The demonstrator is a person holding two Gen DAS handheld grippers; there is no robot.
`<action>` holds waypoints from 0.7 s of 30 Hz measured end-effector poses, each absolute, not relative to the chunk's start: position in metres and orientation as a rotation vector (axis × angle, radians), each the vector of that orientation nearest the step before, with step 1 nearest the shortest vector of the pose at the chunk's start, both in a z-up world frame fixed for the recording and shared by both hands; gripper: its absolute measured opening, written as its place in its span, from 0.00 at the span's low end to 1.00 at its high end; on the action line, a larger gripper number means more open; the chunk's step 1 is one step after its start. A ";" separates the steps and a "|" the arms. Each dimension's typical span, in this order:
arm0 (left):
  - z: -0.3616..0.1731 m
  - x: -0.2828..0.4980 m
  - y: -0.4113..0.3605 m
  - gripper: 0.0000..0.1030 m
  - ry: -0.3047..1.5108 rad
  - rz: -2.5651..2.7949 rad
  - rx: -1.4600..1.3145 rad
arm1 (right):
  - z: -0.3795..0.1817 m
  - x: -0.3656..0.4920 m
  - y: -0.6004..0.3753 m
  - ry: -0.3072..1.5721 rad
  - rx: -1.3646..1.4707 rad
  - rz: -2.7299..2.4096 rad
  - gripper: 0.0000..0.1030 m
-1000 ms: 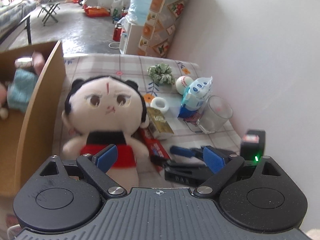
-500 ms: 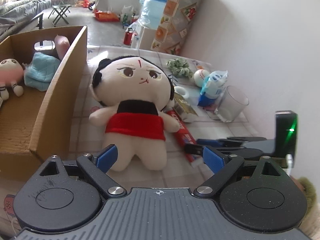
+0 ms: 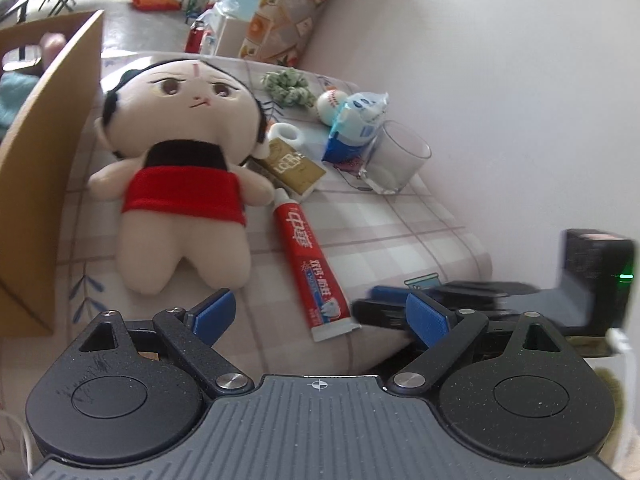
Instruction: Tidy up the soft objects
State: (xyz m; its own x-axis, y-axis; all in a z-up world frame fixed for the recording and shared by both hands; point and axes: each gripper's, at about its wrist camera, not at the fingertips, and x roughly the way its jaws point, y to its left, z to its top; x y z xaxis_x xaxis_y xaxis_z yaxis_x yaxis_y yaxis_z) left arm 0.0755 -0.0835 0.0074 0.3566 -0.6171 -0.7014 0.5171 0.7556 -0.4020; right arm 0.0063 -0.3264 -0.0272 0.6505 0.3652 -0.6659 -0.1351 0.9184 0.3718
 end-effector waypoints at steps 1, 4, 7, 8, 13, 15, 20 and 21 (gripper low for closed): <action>0.006 0.075 -0.089 0.85 0.954 -0.735 -0.099 | -0.022 0.000 -0.331 0.798 0.292 0.269 0.31; 0.002 0.075 -0.109 0.82 0.947 -0.748 -0.039 | -0.009 -0.016 -0.350 0.744 0.268 0.206 0.31; -0.007 0.079 -0.132 0.82 0.965 -0.778 0.014 | -0.002 -0.026 -0.367 0.698 0.265 0.156 0.42; -0.011 0.082 -0.139 0.82 0.976 -0.780 0.034 | -0.001 -0.027 -0.372 0.682 0.270 0.145 0.51; -0.028 0.095 -0.170 0.73 0.959 -0.693 0.155 | -0.003 -0.019 -0.387 0.625 0.306 0.165 0.53; -0.035 0.101 -0.177 0.69 0.959 -0.653 0.192 | -0.004 -0.010 -0.391 0.613 0.331 0.187 0.53; -0.049 0.113 -0.181 0.63 0.992 -0.597 0.192 | -0.004 0.022 -0.390 0.593 0.369 0.262 0.53; -0.049 0.115 -0.181 0.61 0.987 -0.589 0.190 | -0.003 0.031 -0.388 0.591 0.366 0.277 0.53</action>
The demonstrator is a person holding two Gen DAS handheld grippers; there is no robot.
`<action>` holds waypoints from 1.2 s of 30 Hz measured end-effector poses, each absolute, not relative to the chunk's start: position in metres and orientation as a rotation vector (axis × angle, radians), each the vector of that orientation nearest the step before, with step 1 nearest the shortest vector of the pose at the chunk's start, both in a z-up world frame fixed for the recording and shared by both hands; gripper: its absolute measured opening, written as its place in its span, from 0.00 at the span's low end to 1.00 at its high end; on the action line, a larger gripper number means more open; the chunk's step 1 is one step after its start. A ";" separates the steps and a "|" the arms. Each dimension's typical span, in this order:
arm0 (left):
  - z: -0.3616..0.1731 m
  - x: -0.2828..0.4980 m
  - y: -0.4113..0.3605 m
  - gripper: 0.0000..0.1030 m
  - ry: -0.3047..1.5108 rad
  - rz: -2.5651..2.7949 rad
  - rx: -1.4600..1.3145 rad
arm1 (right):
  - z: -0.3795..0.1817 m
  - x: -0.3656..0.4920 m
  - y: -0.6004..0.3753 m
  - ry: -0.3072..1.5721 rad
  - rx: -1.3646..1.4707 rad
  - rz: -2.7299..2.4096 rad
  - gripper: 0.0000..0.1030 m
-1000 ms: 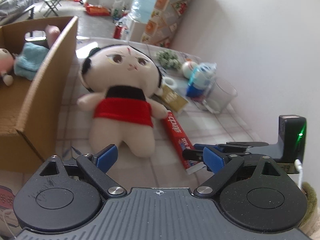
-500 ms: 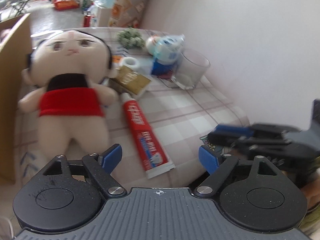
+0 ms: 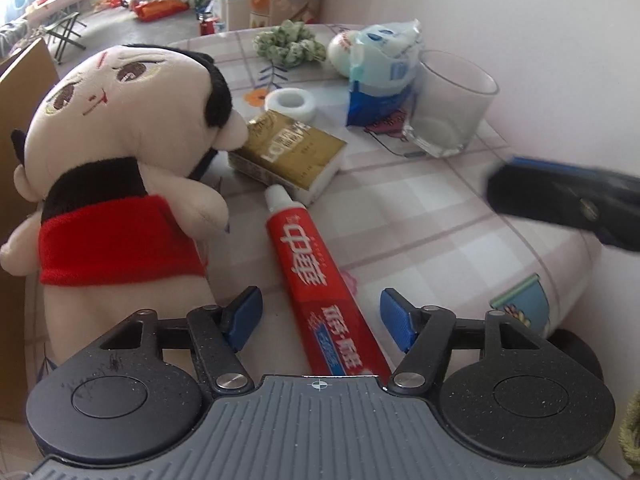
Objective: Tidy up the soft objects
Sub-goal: 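Grasp the toothpaste tube with the left gripper while the right gripper grasps the gold packet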
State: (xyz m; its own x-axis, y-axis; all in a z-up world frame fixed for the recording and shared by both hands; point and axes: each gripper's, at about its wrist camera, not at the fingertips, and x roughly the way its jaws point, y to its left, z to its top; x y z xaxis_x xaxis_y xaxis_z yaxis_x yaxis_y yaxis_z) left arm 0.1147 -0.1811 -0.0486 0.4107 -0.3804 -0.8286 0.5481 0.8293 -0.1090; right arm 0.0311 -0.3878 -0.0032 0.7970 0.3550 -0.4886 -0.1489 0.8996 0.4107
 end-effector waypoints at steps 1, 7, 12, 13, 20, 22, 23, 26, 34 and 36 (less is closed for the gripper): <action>-0.049 0.116 -0.182 0.57 0.985 -0.577 0.193 | -0.003 0.041 -0.385 0.590 0.359 0.294 0.53; -0.048 0.118 -0.182 0.32 0.961 -0.528 0.203 | -0.012 0.099 -0.366 0.644 0.321 0.347 0.56; -0.048 0.122 -0.176 0.31 0.972 -0.513 0.177 | -0.025 0.135 -0.350 0.691 0.236 0.340 0.63; -0.048 0.122 -0.176 0.31 0.975 -0.514 0.178 | -0.028 0.141 -0.348 0.705 0.221 0.334 0.64; -0.049 0.127 -0.174 0.31 0.988 -0.522 0.159 | -0.047 0.171 -0.340 0.777 0.128 0.323 0.65; -0.049 0.127 -0.174 0.31 0.986 -0.524 0.161 | -0.052 0.176 -0.338 0.797 0.102 0.329 0.65; -0.049 0.127 -0.175 0.31 0.985 -0.525 0.164 | -0.055 0.177 -0.336 0.803 0.097 0.333 0.64; -0.050 0.127 -0.174 0.31 0.984 -0.532 0.165 | -0.056 0.176 -0.334 0.802 0.096 0.333 0.59; -0.050 0.128 -0.171 0.31 0.981 -0.538 0.157 | -0.049 0.148 -0.355 0.799 0.171 0.264 0.56; -0.049 0.126 -0.171 0.30 0.978 -0.537 0.156 | -0.045 0.135 -0.363 0.789 0.192 0.249 0.55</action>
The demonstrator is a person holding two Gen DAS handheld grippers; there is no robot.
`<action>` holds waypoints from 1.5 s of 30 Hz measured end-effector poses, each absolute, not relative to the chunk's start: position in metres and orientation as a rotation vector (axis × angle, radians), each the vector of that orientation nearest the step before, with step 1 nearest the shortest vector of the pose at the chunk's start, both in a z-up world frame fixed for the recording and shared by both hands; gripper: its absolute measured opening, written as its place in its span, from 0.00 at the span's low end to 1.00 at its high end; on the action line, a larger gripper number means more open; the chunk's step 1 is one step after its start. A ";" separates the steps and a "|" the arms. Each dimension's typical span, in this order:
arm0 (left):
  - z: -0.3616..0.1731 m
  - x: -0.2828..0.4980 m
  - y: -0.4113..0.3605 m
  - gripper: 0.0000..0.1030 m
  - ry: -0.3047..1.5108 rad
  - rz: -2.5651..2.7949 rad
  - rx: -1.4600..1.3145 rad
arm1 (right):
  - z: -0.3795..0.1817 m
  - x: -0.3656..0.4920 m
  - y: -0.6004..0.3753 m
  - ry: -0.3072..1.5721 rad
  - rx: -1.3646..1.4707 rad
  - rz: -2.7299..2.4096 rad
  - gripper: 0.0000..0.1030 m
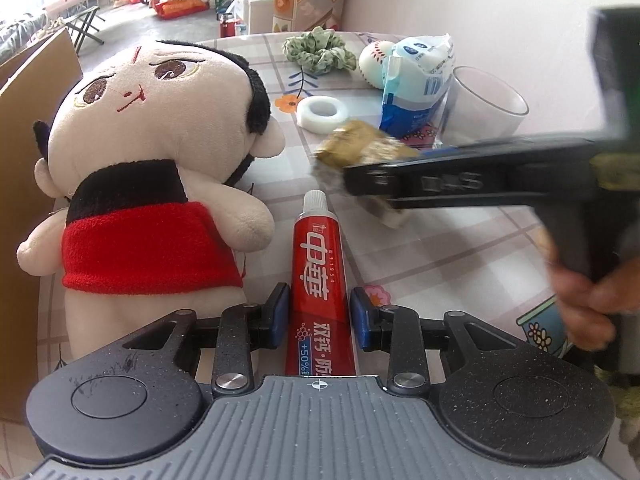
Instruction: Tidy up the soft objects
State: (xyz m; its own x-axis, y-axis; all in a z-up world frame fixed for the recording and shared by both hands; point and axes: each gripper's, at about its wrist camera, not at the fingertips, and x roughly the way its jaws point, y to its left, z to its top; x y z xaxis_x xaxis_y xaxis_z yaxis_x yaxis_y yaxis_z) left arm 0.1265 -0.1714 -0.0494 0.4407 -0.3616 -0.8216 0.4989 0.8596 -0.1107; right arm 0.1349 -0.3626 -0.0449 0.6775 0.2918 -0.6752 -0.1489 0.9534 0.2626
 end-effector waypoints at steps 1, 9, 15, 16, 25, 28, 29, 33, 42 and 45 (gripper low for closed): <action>-0.049 0.126 -0.171 0.30 0.975 -0.537 0.155 | -0.043 0.128 -0.366 0.784 0.202 0.245 0.55; -0.047 0.119 -0.168 0.29 0.956 -0.550 0.142 | -0.039 0.090 -0.387 0.769 0.323 0.217 0.55; -0.039 0.114 -0.163 0.29 0.940 -0.559 0.122 | -0.029 0.073 -0.390 0.717 0.394 0.224 0.55; -0.037 0.113 -0.162 0.29 0.934 -0.565 0.116 | -0.026 0.071 -0.390 0.709 0.397 0.220 0.55; -0.019 0.105 -0.149 0.29 0.894 -0.588 0.042 | 0.000 0.052 -0.380 0.636 0.420 0.194 0.55; -0.010 0.098 -0.143 0.29 0.872 -0.615 0.021 | 0.012 0.041 -0.376 0.603 0.425 0.189 0.55; -0.007 0.096 -0.141 0.29 0.866 -0.621 0.014 | 0.016 0.036 -0.375 0.591 0.422 0.184 0.55; 0.008 0.086 -0.131 0.27 0.824 -0.646 -0.021 | 0.035 0.018 -0.365 0.547 0.412 0.177 0.55; 0.059 0.070 -0.082 0.03 0.691 -0.629 -0.124 | 0.079 0.003 -0.331 0.461 0.387 0.215 0.55; 0.052 0.083 -0.068 0.04 0.720 -0.592 -0.162 | 0.076 0.013 -0.330 0.471 0.430 0.218 0.55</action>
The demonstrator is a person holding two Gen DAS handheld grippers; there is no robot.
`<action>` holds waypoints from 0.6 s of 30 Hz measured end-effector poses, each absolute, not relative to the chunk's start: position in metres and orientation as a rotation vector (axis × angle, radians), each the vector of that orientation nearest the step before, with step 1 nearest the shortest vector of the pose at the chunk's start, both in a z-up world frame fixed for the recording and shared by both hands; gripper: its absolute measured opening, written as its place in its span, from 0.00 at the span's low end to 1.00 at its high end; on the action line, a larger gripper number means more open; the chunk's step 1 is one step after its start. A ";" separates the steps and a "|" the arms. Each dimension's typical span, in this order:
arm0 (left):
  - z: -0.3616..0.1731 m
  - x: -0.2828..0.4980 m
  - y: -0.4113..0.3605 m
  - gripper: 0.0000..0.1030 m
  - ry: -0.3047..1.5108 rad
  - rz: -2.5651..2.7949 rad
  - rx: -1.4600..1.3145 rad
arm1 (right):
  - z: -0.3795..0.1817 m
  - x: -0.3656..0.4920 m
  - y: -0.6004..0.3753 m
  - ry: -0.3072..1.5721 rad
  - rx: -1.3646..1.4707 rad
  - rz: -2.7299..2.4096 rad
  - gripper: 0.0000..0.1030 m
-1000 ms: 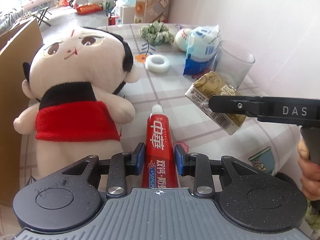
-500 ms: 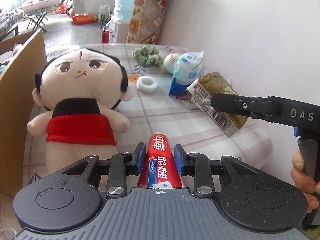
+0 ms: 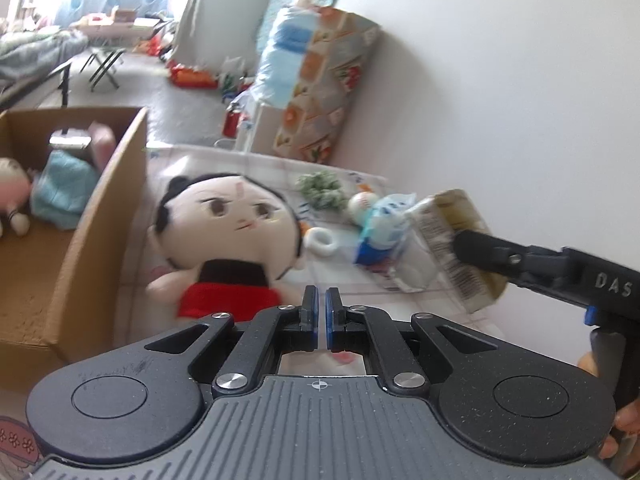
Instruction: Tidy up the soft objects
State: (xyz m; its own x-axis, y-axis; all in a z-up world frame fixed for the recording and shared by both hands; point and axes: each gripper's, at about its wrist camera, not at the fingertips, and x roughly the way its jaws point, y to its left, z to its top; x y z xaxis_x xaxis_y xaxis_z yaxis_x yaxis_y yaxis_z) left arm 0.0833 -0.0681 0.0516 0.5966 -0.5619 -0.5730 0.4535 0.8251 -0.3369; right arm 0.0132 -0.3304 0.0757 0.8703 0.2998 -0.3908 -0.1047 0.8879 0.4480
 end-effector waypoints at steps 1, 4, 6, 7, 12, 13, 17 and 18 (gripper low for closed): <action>0.050 0.085 -0.061 0.04 0.725 -0.581 -0.166 | 0.074 0.014 -0.332 0.471 0.441 0.220 0.55; 0.044 0.088 -0.045 0.05 0.752 -0.559 -0.162 | 0.068 0.014 -0.336 0.485 0.453 0.207 0.55; 0.042 0.085 -0.033 0.06 0.765 -0.560 -0.165 | 0.063 0.015 -0.339 0.508 0.463 0.196 0.55; 0.039 0.083 -0.030 0.06 0.771 -0.574 -0.168 | 0.059 0.015 -0.342 0.519 0.468 0.193 0.55; 0.025 0.074 -0.042 0.15 0.838 -0.660 -0.103 | 0.041 0.011 -0.351 0.537 0.502 0.176 0.55; 0.021 0.072 -0.048 0.21 0.852 -0.672 -0.085 | 0.037 0.009 -0.353 0.540 0.509 0.174 0.55; 0.004 0.066 -0.071 0.33 0.891 -0.721 -0.025 | 0.021 0.003 -0.361 0.569 0.546 0.162 0.55; 0.000 0.065 -0.079 0.34 0.917 -0.735 -0.010 | 0.018 0.001 -0.363 0.574 0.549 0.160 0.55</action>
